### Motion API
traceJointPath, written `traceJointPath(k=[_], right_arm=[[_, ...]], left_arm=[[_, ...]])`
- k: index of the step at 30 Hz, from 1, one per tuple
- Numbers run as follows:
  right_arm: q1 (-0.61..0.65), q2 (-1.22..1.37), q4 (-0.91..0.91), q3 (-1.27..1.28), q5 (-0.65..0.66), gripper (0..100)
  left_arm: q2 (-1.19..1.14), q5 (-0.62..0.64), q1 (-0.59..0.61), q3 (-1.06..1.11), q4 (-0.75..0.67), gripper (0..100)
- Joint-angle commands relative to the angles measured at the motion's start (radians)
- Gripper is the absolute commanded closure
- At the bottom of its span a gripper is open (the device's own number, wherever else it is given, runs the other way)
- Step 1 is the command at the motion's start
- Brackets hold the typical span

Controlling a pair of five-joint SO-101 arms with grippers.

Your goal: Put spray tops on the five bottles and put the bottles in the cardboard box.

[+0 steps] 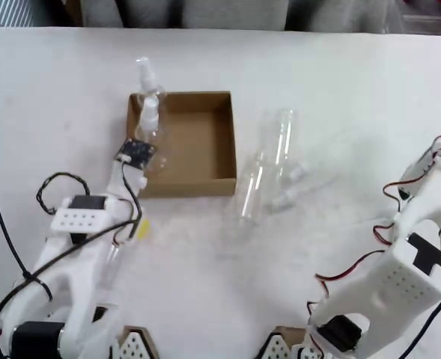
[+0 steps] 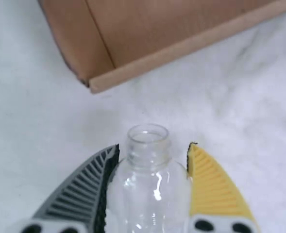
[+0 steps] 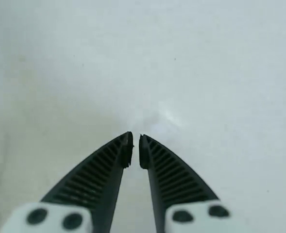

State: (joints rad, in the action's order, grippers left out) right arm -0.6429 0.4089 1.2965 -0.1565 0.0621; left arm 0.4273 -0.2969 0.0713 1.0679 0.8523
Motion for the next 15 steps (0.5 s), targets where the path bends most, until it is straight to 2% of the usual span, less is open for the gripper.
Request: traceJointPath(k=[1, 4, 8, 15], right_arm=[[-0.056, -0.071, 0.064, -0.046, 0.002, 98.2], [-0.110, -0.070, 0.065, -0.028, 0.012, 98.2], [-0.140, -0.070, 0.050, 0.068, 0.107, 98.2], [-0.127, -0.070, -0.197, 0.203, 0.069, 98.2]], left_arm=[[0.030, -0.009, 0.007, 0.003, -0.017, 97], [0.030, -0.009, 0.007, 0.003, -0.017, 97], [0.030, -0.009, 0.007, 0.003, -0.017, 97], [0.030, -0.009, 0.007, 0.003, -0.017, 97]])
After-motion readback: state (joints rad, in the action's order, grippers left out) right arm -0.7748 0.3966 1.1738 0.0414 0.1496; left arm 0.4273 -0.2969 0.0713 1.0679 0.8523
